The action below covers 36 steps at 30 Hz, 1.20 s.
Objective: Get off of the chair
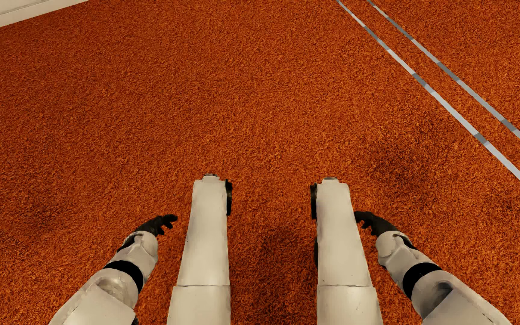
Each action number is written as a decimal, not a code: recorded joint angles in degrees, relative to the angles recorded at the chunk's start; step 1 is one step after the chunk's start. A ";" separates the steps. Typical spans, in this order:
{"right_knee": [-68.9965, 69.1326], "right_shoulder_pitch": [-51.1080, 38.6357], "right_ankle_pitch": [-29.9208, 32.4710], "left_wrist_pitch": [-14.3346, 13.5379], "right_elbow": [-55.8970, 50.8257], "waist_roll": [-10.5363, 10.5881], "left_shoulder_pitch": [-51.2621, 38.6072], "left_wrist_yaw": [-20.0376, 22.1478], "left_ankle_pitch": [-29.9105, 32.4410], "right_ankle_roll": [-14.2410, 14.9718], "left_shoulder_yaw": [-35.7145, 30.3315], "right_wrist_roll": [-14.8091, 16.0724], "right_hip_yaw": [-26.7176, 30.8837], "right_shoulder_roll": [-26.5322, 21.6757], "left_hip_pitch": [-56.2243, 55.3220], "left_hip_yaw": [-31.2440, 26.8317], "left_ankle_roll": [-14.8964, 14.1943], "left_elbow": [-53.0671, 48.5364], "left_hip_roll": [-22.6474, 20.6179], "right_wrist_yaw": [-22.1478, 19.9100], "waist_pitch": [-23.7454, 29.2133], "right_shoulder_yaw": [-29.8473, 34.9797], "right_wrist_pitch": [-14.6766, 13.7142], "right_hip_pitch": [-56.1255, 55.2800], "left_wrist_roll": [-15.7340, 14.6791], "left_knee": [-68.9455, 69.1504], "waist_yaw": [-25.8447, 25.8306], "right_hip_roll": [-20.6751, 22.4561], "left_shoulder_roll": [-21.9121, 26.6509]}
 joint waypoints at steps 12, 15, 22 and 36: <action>0.00 -0.83 -0.02 0.26 1.92 -0.01 -0.66 -0.08 -0.06 0.17 -0.36 0.46 0.05 -0.53 -0.65 -0.11 0.18 1.07 -0.42 0.81 0.47 -0.65 0.63 -0.63 -0.04 -0.05 0.00 0.15 0.25; 0.03 -2.06 -0.09 0.02 2.32 0.08 -1.66 0.32 -0.06 0.54 -0.18 0.78 0.17 -0.47 -1.67 -0.25 0.18 1.16 -0.63 0.65 1.44 -0.31 0.66 -1.64 -0.32 0.01 -0.09 0.31 0.17; 0.21 -7.17 -1.35 -1.16 1.68 0.32 -6.49 1.60 -0.67 2.87 0.32 0.24 0.91 -1.35 -7.16 -0.92 -0.71 1.36 -0.87 -0.37 5.55 -0.52 -0.19 -7.08 -1.07 0.09 -0.32 -0.13 1.18; -32.84 1.90 -4.75 -2.68 1.52 0.81 5.87 3.22 -2.52 2.34 -1.75 -0.24 -3.19 -2.46 11.98 3.73 0.63 -0.24 0.15 -1.45 -2.58 -4.31 -1.93 12.20 -0.34 -31.84 -0.46 -0.16 2.29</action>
